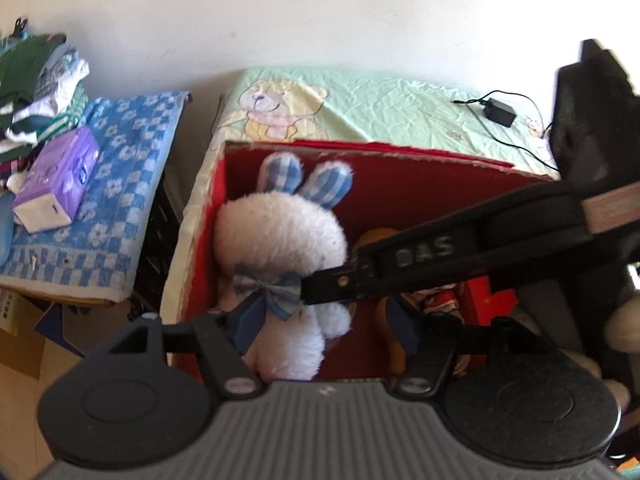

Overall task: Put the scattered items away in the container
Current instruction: 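Lower the bunny into the red box and open the right gripper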

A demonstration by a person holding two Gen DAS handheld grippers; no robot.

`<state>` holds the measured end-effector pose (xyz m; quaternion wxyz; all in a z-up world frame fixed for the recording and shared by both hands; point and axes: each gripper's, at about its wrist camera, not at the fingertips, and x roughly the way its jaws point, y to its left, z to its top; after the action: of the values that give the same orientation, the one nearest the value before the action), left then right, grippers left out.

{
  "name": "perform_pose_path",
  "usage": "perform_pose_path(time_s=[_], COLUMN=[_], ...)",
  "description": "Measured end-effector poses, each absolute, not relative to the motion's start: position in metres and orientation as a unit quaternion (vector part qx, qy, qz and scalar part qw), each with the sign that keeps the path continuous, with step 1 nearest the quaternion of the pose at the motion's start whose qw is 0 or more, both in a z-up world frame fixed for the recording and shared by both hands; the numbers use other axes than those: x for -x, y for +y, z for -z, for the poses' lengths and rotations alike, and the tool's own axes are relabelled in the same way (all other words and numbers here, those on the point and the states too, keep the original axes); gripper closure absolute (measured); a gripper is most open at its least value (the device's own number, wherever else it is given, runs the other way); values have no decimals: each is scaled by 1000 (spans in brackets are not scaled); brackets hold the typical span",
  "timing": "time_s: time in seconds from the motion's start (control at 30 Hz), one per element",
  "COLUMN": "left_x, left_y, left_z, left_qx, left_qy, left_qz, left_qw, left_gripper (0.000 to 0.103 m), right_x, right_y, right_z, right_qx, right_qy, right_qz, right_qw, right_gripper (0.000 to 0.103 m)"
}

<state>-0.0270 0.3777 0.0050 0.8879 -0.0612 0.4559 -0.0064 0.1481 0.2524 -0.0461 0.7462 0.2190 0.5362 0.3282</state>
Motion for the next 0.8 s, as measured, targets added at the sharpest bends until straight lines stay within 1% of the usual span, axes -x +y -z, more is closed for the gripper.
perform_pose_path(time_s=[0.17,0.23,0.3,0.37,0.47,0.8], left_x=[24,26,27,27,25,22], left_y=[373,374,375,374,371,364], left_z=[-1,-2,-2,-1,1,-2], left_qx=[53,52,53,47,39,21], left_qy=[451,451,451,452,455,474], left_qz=[-1,0,1,-3,-10,-24], left_qw=[891,891,891,891,890,880], left_gripper=[34,34,30,30,30,27], right_x=[-152,-149,-148,-145,-138,-114], right_y=[250,253,252,247,240,228], right_z=[50,47,46,45,41,23], right_qx=[-229,-214,-212,-222,-227,-151], right_qy=[543,541,540,537,530,490], right_qz=[-318,-320,-321,-319,-306,-230], right_qw=[743,748,748,749,758,827], right_gripper=[85,82,82,79,79,78])
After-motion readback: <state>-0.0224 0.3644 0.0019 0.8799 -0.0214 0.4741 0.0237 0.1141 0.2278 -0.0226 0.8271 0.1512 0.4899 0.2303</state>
